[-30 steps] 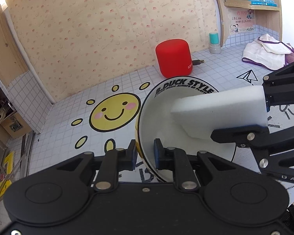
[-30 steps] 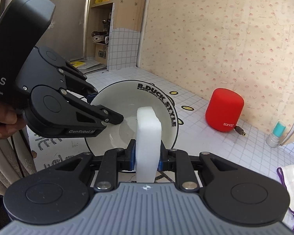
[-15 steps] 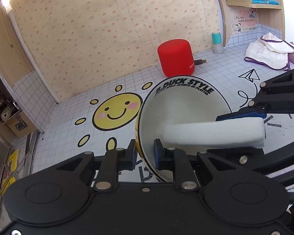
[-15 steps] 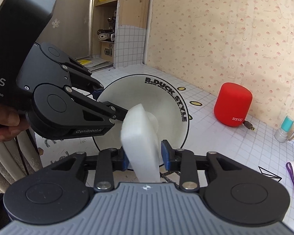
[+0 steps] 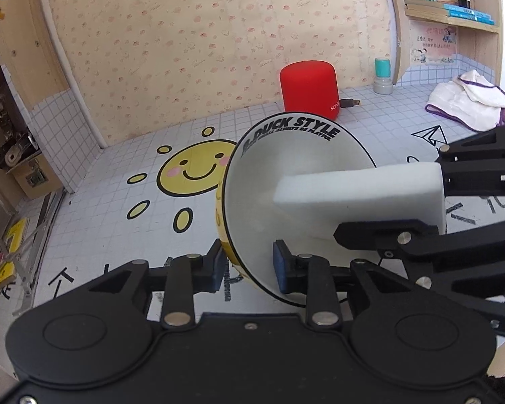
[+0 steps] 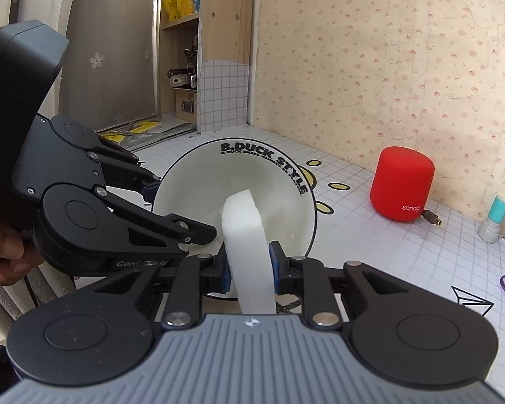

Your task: Clean bowl

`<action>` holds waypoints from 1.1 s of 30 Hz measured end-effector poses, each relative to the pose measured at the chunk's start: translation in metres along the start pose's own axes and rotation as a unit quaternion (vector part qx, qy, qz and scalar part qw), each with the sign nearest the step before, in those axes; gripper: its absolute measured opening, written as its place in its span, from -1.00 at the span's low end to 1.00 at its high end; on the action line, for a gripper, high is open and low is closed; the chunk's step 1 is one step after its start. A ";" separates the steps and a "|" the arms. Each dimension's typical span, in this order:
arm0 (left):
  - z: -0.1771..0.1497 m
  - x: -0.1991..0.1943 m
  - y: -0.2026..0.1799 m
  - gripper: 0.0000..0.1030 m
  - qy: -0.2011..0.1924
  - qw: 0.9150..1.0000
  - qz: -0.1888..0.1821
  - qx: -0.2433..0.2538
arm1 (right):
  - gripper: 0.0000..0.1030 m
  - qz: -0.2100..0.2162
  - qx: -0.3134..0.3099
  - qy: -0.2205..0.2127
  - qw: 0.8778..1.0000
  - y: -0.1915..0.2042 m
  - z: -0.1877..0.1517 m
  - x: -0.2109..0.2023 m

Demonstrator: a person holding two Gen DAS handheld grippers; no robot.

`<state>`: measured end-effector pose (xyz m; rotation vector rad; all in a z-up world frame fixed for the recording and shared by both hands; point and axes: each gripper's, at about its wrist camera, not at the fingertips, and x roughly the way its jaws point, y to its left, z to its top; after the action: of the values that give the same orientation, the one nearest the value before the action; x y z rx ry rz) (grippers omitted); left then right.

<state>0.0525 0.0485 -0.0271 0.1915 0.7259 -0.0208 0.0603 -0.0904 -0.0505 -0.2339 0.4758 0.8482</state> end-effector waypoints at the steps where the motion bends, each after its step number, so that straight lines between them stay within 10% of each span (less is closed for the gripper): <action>1: 0.000 0.000 0.001 -0.38 0.002 1.000 -0.003 -0.009 | -0.55 0.001 0.000 0.002 1.000 0.000 0.000 0.000; 20: 0.005 0.010 -0.002 -0.31 0.009 0.999 -0.017 0.049 | -0.59 -0.045 -0.018 -0.006 0.999 -0.004 0.009 -0.005; 33: 0.008 0.011 -0.003 -0.30 0.006 0.997 -0.018 0.074 | -0.59 0.014 -0.046 0.039 0.998 0.007 0.005 0.001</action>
<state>0.0662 0.0446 -0.0290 0.3203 0.7392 -0.1083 0.0574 -0.0831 -0.0469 -0.3472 0.5142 0.8927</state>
